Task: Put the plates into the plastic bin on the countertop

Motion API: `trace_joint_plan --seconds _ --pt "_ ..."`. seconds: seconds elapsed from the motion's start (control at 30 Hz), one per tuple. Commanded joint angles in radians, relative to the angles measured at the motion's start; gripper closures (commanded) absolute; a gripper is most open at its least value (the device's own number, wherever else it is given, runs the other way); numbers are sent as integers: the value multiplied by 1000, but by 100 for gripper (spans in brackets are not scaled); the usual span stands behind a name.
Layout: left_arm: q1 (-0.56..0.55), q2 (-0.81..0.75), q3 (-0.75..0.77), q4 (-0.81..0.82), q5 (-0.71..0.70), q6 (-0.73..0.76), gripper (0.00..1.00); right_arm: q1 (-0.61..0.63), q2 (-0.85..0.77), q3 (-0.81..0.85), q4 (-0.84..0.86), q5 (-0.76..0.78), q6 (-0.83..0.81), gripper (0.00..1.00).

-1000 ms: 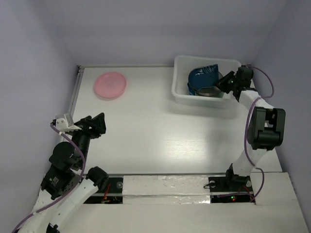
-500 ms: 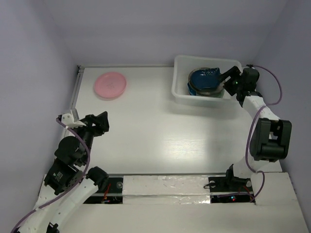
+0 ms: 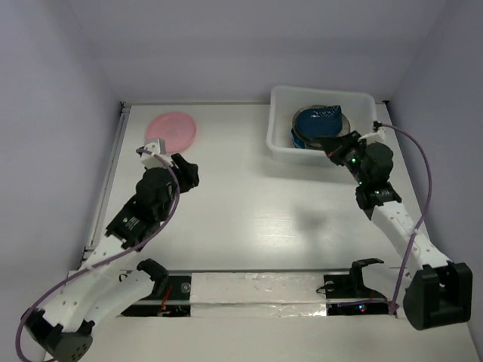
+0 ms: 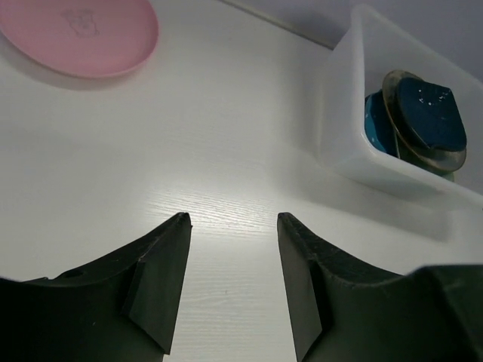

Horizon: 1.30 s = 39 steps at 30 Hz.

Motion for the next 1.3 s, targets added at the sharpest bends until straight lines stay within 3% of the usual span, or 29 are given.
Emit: trace_joint_plan --seconds 0.0,0.1,0.2,0.33,0.5,0.83,1.13,1.27 --pt "28 80 -26 138 31 -166 54 145 -79 -32 67 11 -32 99" --pt "109 151 -72 235 62 -278 51 227 -149 -62 59 -23 -49 95" --pt "212 208 -150 399 117 -343 49 264 -199 -58 -5 -69 -119 84" --pt "368 404 -154 465 194 -388 49 275 -242 -46 -126 -99 -221 66" --pt "535 606 -134 573 238 -432 50 275 -282 -67 -110 -187 -224 65" --pt "651 1088 208 528 264 -438 49 294 -213 -88 -38 -262 -198 65" --pt "660 1260 372 468 272 -449 51 294 -195 -76 -42 -271 -204 65" --pt "660 1289 419 396 238 -423 66 294 -186 -70 -39 -270 -199 65"
